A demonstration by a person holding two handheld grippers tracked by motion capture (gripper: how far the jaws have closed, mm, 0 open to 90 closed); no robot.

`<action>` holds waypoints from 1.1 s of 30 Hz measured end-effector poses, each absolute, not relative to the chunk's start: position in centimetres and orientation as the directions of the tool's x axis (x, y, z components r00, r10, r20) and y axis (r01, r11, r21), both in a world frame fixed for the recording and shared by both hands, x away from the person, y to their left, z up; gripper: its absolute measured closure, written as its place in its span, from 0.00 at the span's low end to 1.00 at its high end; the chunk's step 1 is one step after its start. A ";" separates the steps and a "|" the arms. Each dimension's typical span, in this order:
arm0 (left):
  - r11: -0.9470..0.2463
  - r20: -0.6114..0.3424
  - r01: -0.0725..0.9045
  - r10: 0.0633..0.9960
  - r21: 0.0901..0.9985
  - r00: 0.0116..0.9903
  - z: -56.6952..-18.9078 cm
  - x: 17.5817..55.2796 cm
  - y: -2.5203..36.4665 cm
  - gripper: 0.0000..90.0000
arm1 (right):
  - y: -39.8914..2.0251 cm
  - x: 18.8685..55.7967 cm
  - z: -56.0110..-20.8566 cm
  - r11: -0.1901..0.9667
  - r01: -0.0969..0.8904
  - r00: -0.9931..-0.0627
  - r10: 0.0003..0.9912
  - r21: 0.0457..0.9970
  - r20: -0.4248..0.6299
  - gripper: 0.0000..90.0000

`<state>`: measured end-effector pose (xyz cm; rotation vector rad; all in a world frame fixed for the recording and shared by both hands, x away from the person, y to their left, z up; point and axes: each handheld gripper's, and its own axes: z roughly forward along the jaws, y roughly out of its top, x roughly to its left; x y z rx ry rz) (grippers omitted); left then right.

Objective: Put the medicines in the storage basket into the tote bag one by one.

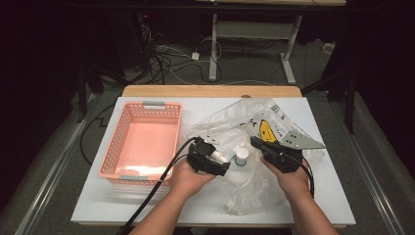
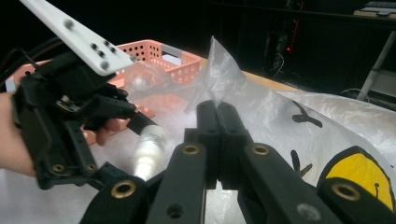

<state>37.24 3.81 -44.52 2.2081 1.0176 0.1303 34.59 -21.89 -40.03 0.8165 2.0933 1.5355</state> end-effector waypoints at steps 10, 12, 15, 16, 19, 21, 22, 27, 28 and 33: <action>-0.416 -0.185 0.658 0.741 0.627 0.645 -45.8 40.1 2.9 0.07 | -21.8 34.6 -40.0 0.215 0.214 -0.742 0.670 0.953 0.016 1.00; -0.408 -0.181 0.664 0.753 0.626 0.633 -46.1 40.8 2.8 0.07 | -21.8 34.5 -40.0 0.215 0.213 -0.743 0.669 0.953 0.015 1.00; -0.415 -0.166 0.662 0.758 0.624 0.631 -46.3 41.5 2.6 0.07 | -21.8 34.5 -40.0 0.212 0.213 -0.743 0.669 0.954 0.017 1.00; -0.406 -0.168 0.660 0.759 0.632 0.629 -46.3 41.8 2.5 0.07 | -21.8 34.5 -40.0 0.212 0.213 -0.744 0.669 0.954 0.017 1.00; -0.395 -0.160 0.647 0.763 0.653 0.627 -46.3 42.3 2.2 0.07 | -21.8 34.6 -40.0 0.214 0.214 -0.744 0.668 0.953 0.017 1.00; -0.391 -0.161 0.645 0.763 0.656 0.626 -46.4 42.7 1.8 0.07 | -21.8 34.6 -40.0 0.213 0.213 -0.745 0.667 0.953 0.018 1.00; -0.386 -0.163 0.643 0.763 0.661 0.625 -46.4 42.9 1.6 0.07 | -21.8 34.6 -40.0 0.212 0.214 -0.745 0.667 0.954 0.019 1.00; -0.371 -0.164 0.645 0.772 0.668 0.614 -46.5 43.6 0.6 0.07 | -21.9 34.5 -40.0 0.212 0.214 -0.746 0.666 0.953 0.020 1.00; -0.370 -0.166 0.642 0.769 0.671 0.617 -46.5 43.7 0.4 0.07 | -21.8 34.5 -40.0 0.211 0.214 -0.746 0.666 0.954 0.020 1.00; -0.360 -0.179 0.642 0.766 0.676 0.618 -46.2 43.7 0.4 0.07 | -21.9 34.6 -40.1 0.214 0.214 -0.747 0.664 0.953 0.019 1.00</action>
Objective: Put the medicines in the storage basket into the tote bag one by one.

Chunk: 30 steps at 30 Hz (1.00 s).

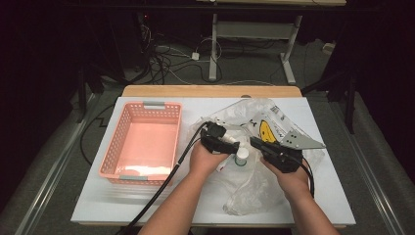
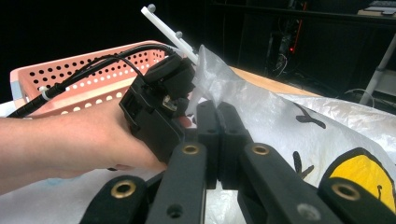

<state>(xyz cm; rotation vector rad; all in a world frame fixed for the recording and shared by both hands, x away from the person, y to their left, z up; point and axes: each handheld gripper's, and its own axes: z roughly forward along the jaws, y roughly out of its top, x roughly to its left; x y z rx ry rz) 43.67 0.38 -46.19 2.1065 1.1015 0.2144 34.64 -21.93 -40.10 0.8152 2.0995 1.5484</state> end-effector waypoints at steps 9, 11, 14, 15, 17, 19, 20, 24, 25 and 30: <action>-0.352 -0.211 0.666 0.763 0.657 0.611 -45.4 43.5 1.1 0.00 | -21.7 34.5 -40.1 0.218 0.211 -0.748 0.663 0.953 0.014 1.00; -0.360 -0.208 0.665 0.760 0.655 0.616 -45.3 43.2 1.3 0.00 | -21.8 34.5 -40.0 0.215 0.212 -0.747 0.665 0.953 0.016 1.00; -0.363 -0.207 0.662 0.757 0.656 0.620 -45.2 42.5 1.7 0.01 | -21.9 34.6 -40.1 0.213 0.216 -0.745 0.667 0.953 0.020 1.00; -0.362 -0.207 0.660 0.756 0.658 0.621 -45.2 42.2 1.9 0.01 | -21.9 34.6 -40.1 0.213 0.217 -0.744 0.668 0.953 0.020 1.00; -0.361 -0.205 0.657 0.756 0.661 0.622 -45.2 41.6 2.4 0.02 | -21.9 34.6 -40.1 0.214 0.215 -0.745 0.667 0.953 0.018 1.00; -0.367 -0.199 0.650 0.752 0.665 0.629 -45.2 40.9 2.8 0.03 | -21.9 34.6 -40.1 0.215 0.213 -0.747 0.665 0.953 0.017 1.00; -0.378 -0.192 0.643 0.746 0.666 0.637 -45.2 40.4 3.1 0.04 | -21.8 34.6 -40.1 0.215 0.214 -0.747 0.665 0.953 0.018 1.00; -0.370 -0.195 0.624 0.734 0.689 0.651 -45.1 38.3 3.8 0.08 | -21.8 34.6 -40.1 0.217 0.215 -0.746 0.665 0.952 0.017 1.00; -0.378 -0.188 0.614 0.728 0.693 0.660 -45.1 37.9 3.9 0.10 | -21.8 34.6 -40.1 0.218 0.216 -0.746 0.666 0.952 0.016 1.00; -0.420 -0.167 0.588 0.699 0.692 0.696 -45.5 35.1 4.6 0.18 | -21.8 34.6 -40.2 0.222 0.221 -0.745 0.667 0.950 0.017 1.00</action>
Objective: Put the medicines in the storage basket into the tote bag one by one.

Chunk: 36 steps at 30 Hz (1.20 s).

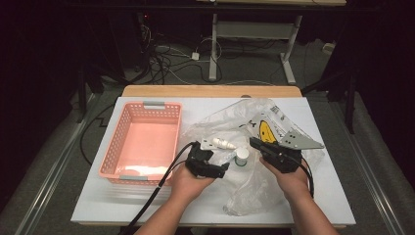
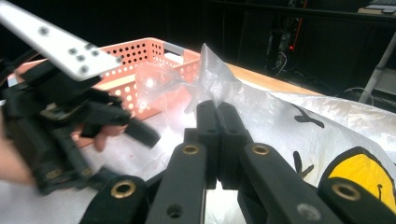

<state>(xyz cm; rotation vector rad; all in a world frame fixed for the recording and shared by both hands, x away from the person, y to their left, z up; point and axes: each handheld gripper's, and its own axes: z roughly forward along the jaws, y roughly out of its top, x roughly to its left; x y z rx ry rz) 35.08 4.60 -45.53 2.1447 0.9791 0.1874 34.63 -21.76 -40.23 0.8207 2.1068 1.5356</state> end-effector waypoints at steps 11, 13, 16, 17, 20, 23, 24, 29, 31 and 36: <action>-0.481 -0.131 0.586 0.690 0.652 0.712 -47.3 31.7 6.8 0.27 | -21.6 34.6 -40.5 0.233 0.225 -0.744 0.668 0.946 0.013 1.00; -0.478 -0.119 0.588 0.702 0.652 0.702 -47.5 31.3 7.2 0.32 | -21.6 34.6 -40.5 0.236 0.224 -0.745 0.667 0.946 0.010 1.00; -0.487 -0.086 0.584 0.716 0.649 0.693 -47.9 30.7 7.3 0.40 | -21.7 34.5 -40.6 0.237 0.230 -0.741 0.672 0.944 0.012 1.00; -0.487 -0.079 0.588 0.724 0.646 0.685 -48.2 30.7 7.3 0.41 | -21.7 34.5 -40.6 0.239 0.230 -0.740 0.672 0.943 0.010 1.00; -0.459 -0.090 0.603 0.743 0.652 0.663 -48.5 31.0 7.1 0.41 | -21.8 34.4 -40.7 0.244 0.232 -0.737 0.676 0.942 0.006 1.00; -0.431 -0.106 0.613 0.756 0.662 0.646 -48.6 31.6 6.7 0.39 | -22.0 34.2 -40.7 0.247 0.231 -0.735 0.678 0.941 0.003 1.00; -0.425 -0.108 0.615 0.759 0.664 0.642 -48.7 31.9 6.6 0.39 | -22.1 34.1 -40.7 0.245 0.234 -0.732 0.681 0.941 0.005 1.00; -0.373 -0.117 0.636 0.797 0.675 0.592 -48.9 33.6 5.9 0.39 | -22.6 33.9 -40.6 0.241 0.233 -0.725 0.688 0.942 0.003 1.00; -0.376 -0.098 0.638 0.809 0.672 0.580 -48.9 34.0 5.4 0.40 | -22.7 33.8 -40.6 0.241 0.230 -0.726 0.688 0.943 0.001 1.00; -0.353 -0.102 0.644 0.823 0.678 0.559 -49.0 34.1 5.3 0.58 | -22.8 33.7 -40.5 0.237 0.226 -0.728 0.685 0.945 0.002 1.00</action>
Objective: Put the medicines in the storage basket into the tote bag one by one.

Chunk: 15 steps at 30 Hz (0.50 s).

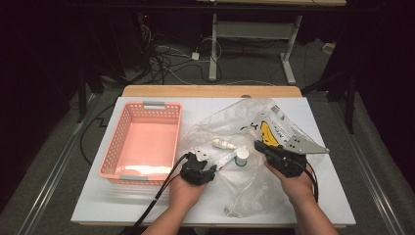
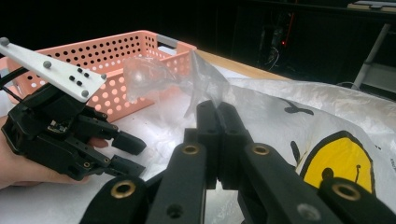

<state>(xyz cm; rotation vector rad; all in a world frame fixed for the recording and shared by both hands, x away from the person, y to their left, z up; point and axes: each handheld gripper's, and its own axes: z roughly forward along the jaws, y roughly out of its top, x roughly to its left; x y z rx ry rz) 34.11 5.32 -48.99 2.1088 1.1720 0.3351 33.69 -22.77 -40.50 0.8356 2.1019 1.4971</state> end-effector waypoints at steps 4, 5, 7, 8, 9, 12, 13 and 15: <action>-0.354 -0.104 0.636 0.817 0.685 0.567 -49.0 34.0 5.3 0.79 | -22.7 33.7 -40.4 0.237 0.225 -0.729 0.685 0.945 0.002 1.00; -0.366 -0.103 0.624 0.805 0.690 0.585 -49.1 33.9 5.1 0.84 | -22.7 33.7 -40.4 0.237 0.225 -0.729 0.684 0.945 0.002 1.00; -0.411 -0.056 0.596 0.791 0.690 0.610 -49.1 33.6 4.7 0.98 | -22.7 33.7 -40.4 0.238 0.226 -0.728 0.685 0.945 0.001 1.00; -0.412 -0.055 0.595 0.790 0.690 0.611 -49.1 33.6 4.7 0.98 | -22.7 33.7 -40.4 0.238 0.225 -0.728 0.685 0.945 0.001 1.00; -0.402 -0.073 0.602 0.788 0.690 0.611 -49.1 33.7 4.8 0.98 | -22.6 33.7 -40.4 0.238 0.224 -0.728 0.685 0.945 0.000 1.00; -0.390 -0.098 0.602 0.780 0.696 0.618 -49.0 33.7 5.1 0.99 | -22.6 33.7 -40.5 0.239 0.227 -0.727 0.686 0.944 0.002 1.00; -0.393 -0.095 0.598 0.778 0.699 0.621 -49.0 33.6 5.1 0.99 | -22.7 33.7 -40.5 0.238 0.228 -0.727 0.686 0.944 0.002 1.00; -0.388 -0.080 0.576 0.778 0.719 0.623 -48.8 33.4 5.1 0.99 | -22.8 33.7 -40.5 0.235 0.226 -0.728 0.686 0.945 0.003 1.00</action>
